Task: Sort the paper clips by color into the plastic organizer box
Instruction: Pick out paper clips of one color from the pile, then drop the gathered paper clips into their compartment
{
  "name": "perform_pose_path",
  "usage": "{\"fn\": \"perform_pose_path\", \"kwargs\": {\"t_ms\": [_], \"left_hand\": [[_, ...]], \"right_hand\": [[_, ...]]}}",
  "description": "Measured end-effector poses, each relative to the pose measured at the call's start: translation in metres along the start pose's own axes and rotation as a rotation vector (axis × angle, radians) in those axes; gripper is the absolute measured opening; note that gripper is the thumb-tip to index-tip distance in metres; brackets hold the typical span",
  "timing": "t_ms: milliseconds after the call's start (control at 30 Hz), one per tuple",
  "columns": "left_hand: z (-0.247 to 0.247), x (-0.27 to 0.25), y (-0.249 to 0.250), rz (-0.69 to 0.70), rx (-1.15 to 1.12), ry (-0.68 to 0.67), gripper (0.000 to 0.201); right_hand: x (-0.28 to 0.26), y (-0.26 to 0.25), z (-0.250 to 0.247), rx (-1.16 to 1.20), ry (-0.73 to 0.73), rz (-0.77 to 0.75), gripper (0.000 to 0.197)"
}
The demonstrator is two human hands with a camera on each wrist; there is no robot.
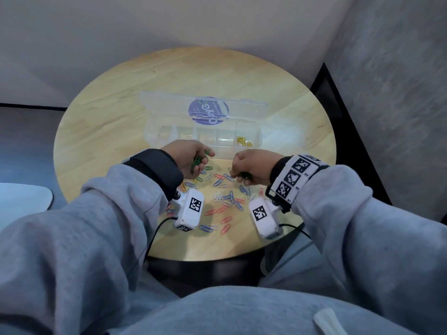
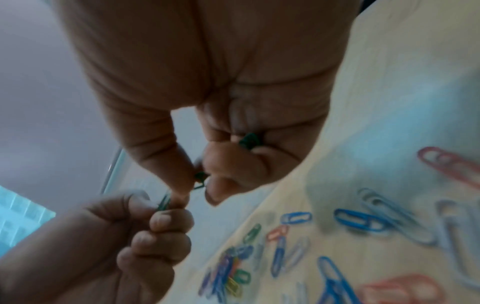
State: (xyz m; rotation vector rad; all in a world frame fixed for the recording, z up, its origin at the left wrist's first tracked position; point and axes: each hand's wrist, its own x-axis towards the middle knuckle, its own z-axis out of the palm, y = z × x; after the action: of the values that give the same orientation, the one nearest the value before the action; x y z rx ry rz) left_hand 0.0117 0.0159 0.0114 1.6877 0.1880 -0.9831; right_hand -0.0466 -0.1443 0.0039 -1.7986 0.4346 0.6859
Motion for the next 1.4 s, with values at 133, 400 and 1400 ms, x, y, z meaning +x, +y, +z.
{"fn": "perform_pose_path", "kwargs": {"t_ms": [133,400,1400], "left_hand": [[0.000,0.004,0.012,0.040,-0.106,-0.015,0.032],[0.009,0.022,0.035,0.112,-0.277,-0.011,0.031],[0.020,0.010,-0.004,0.256,1.261,0.065,0.028]], "right_hand": [[0.002,-0.012,-0.009,0.247,0.090,-0.044,0.026],[0.011,-0.029,-0.022,0.691,0.155,-0.027,0.026],[-0.008,0.009,-0.035,-0.266,0.179,-0.110,0.019]]}}
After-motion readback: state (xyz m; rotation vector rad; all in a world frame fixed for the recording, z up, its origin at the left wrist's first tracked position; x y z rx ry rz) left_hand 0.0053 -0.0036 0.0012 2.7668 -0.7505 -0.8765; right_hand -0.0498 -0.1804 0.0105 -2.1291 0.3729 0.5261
